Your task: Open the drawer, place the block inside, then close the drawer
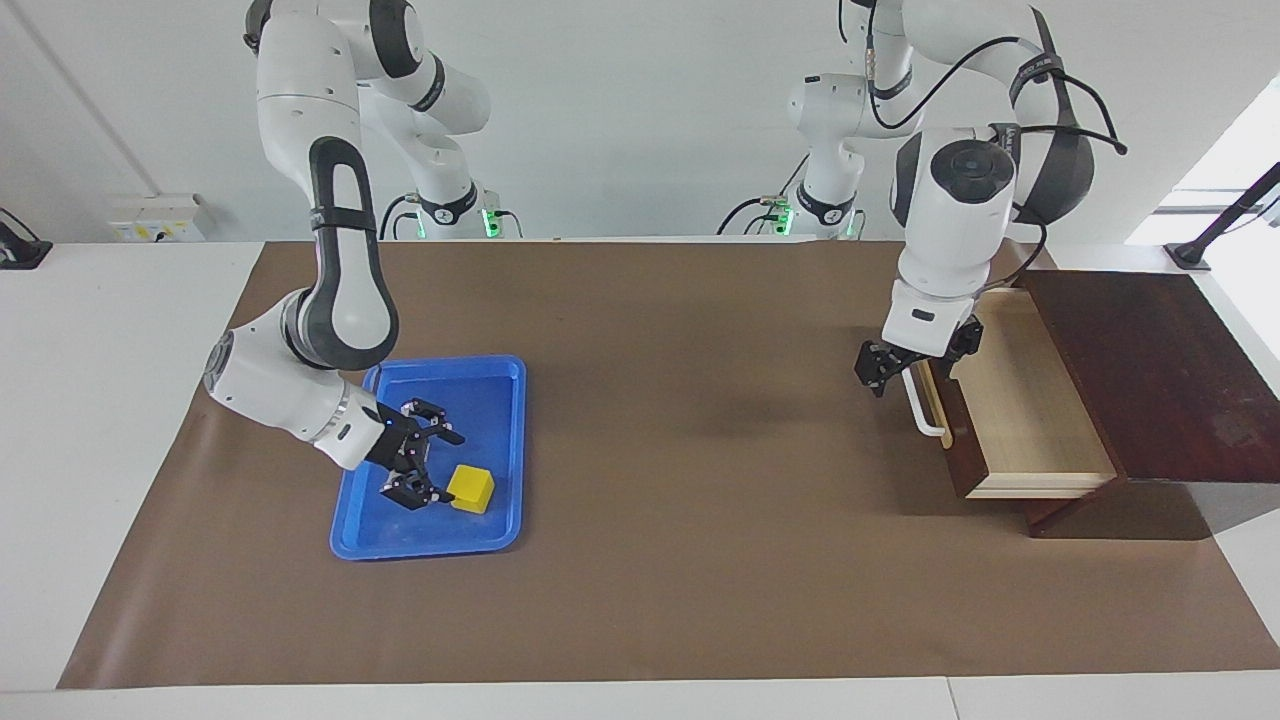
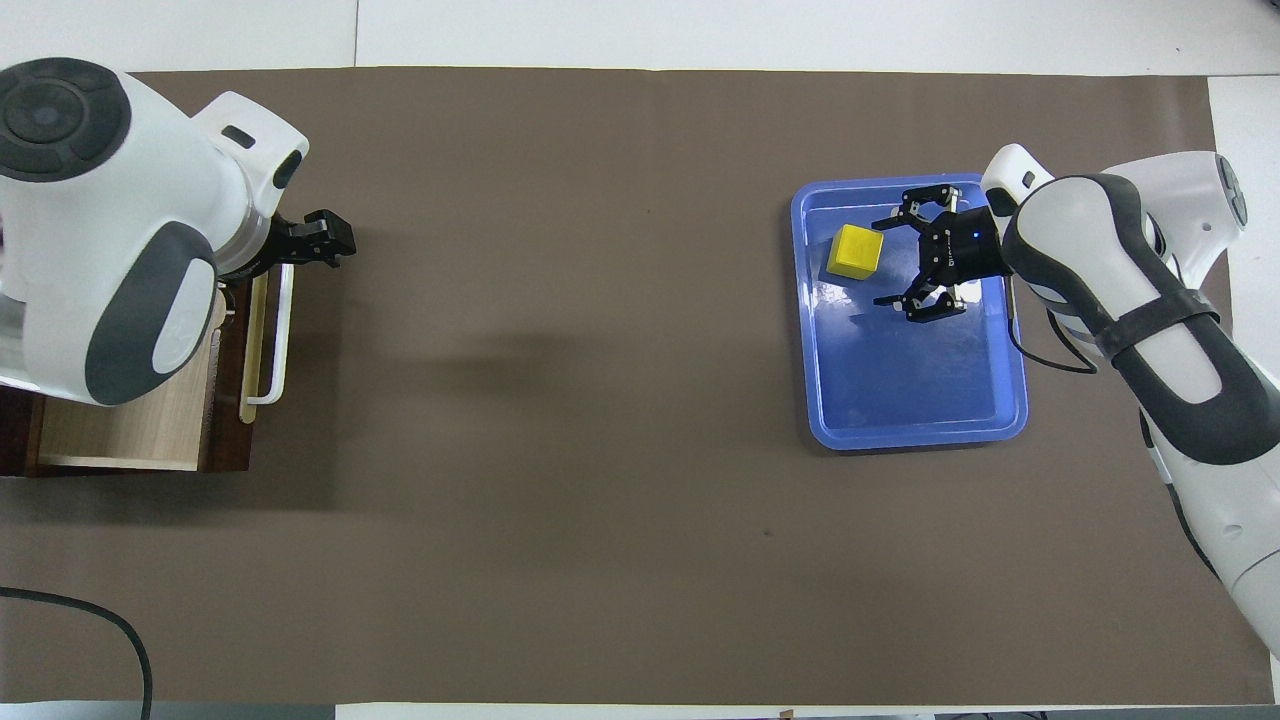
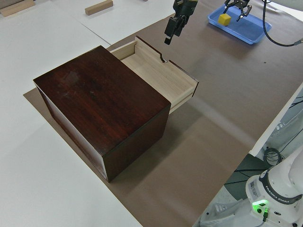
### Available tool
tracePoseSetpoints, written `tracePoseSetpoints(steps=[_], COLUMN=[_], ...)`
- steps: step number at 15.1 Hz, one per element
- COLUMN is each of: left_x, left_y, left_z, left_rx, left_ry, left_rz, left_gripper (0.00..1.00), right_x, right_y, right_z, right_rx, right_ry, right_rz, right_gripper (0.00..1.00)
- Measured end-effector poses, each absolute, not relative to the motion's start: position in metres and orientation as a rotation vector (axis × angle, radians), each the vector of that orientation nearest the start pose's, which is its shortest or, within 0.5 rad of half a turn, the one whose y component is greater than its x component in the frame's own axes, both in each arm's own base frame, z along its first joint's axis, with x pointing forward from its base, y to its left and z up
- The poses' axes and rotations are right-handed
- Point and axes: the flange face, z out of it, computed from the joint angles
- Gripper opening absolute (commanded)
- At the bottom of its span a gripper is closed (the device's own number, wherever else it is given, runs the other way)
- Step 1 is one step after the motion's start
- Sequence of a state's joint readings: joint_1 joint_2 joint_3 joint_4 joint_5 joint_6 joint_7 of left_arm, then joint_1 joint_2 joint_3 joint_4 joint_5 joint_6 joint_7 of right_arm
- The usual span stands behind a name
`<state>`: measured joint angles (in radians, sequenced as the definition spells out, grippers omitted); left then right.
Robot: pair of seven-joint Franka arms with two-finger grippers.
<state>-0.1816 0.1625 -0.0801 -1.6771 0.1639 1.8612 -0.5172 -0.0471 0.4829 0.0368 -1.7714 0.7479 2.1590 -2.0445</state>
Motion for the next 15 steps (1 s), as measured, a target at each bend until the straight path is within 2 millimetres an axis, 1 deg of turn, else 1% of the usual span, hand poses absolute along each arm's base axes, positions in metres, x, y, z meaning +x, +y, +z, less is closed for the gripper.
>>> tracePoseSetpoints(steps=[1, 3, 4, 5, 6, 8, 11, 12, 13, 15], left_x=[0.6, 0.604, 0.606, 0.607, 0.607, 0.605, 0.593, 0.588, 0.584, 0.576], left_y=[-0.135, -0.108, -0.096, -0.089, -0.086, -0.091, -0.099, -0.101, -0.102, -0.103], left_z=[0.514, 0.532, 0.539, 0.545, 0.548, 0.55, 0.558, 0.563, 0.568, 0.578], left_rx=[-3.026, -3.065, -3.067, -3.059, -3.044, -3.001, -2.87, -2.82, -2.77, -2.685], left_ry=[-0.435, -0.721, -0.829, -0.915, -0.99, -1.135, -1.409, -1.5, -1.59, -1.728], left_rz=[-0.111, -0.109, -0.114, -0.12, -0.123, -0.112, -0.049, -0.037, -0.034, -0.02], left_gripper=[1.0, 1.0, 1.0, 1.0, 1.0, 1.0, 1.0, 1.0, 1.0, 1.0], right_x=[0.655, 0.656, 0.657, 0.657, 0.656, 0.655, 0.653, 0.652, 0.652, 0.652], right_y=[0.021, 0.023, 0.023, 0.022, 0.022, 0.022, 0.025, 0.027, 0.029, 0.029], right_z=[0.29, 0.291, 0.291, 0.289, 0.287, 0.285, 0.28, 0.279, 0.279, 0.279], right_rx=[2.419, 2.428, 2.435, 2.448, 2.457, 2.465, 2.478, 2.484, 2.484, 2.484], right_ry=[2.42, 2.391, 2.367, 2.345, 2.334, 2.316, 2.298, 2.295, 2.296, 2.297], right_rz=[0.853, 0.887, 0.903, 0.919, 0.923, 0.924, 0.931, 0.937, 0.938, 0.937], right_gripper=[1.0, 1.0, 1.0, 1.0, 1.0, 1.0, 1.0, 0.93, 0.74, 0.0])
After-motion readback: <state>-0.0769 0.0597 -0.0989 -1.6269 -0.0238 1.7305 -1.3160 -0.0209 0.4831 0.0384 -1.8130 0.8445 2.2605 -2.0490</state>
